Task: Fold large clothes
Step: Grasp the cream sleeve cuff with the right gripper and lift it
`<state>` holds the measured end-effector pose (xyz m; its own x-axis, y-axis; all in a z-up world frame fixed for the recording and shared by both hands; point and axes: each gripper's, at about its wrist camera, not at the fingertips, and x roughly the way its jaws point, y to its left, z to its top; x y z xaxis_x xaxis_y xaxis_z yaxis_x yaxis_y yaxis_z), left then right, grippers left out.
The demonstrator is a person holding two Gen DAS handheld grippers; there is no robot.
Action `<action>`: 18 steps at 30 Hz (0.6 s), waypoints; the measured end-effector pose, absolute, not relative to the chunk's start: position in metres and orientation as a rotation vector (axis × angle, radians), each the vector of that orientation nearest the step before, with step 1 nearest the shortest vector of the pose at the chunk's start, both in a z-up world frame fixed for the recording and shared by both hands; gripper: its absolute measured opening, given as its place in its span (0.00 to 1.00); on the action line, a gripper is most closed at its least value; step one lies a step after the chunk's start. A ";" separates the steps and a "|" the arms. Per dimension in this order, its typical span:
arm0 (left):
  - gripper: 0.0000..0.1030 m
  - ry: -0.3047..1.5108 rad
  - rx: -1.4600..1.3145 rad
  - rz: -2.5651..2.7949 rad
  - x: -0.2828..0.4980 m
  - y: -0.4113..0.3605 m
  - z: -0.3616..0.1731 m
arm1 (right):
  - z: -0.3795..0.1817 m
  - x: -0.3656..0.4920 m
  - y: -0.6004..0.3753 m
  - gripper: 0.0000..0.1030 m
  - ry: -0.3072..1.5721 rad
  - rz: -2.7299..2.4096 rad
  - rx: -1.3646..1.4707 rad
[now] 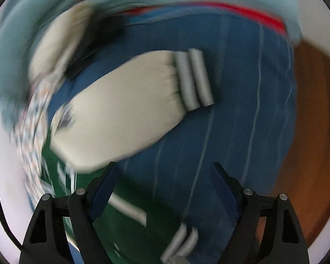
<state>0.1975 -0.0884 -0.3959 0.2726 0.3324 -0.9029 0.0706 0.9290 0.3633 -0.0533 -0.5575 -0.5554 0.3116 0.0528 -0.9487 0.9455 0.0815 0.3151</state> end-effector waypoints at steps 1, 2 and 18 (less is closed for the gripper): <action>1.00 1.304 0.368 0.188 0.202 -0.091 -0.409 | -0.576 -0.058 -0.569 0.83 1.008 -0.910 1.356; 1.00 1.315 0.372 0.190 0.207 -0.095 -0.420 | -0.597 -0.061 -0.581 0.83 0.973 -0.926 1.398; 1.00 1.316 0.260 0.204 0.266 -0.096 -0.508 | -0.570 0.053 -0.640 0.24 0.742 -1.016 1.119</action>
<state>0.2656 -0.0964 -0.5079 0.2408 0.2936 -0.9251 -0.0004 0.9532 0.3024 0.0529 -0.6401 -0.5697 0.3790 -0.2736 -0.8840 0.9253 0.1035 0.3647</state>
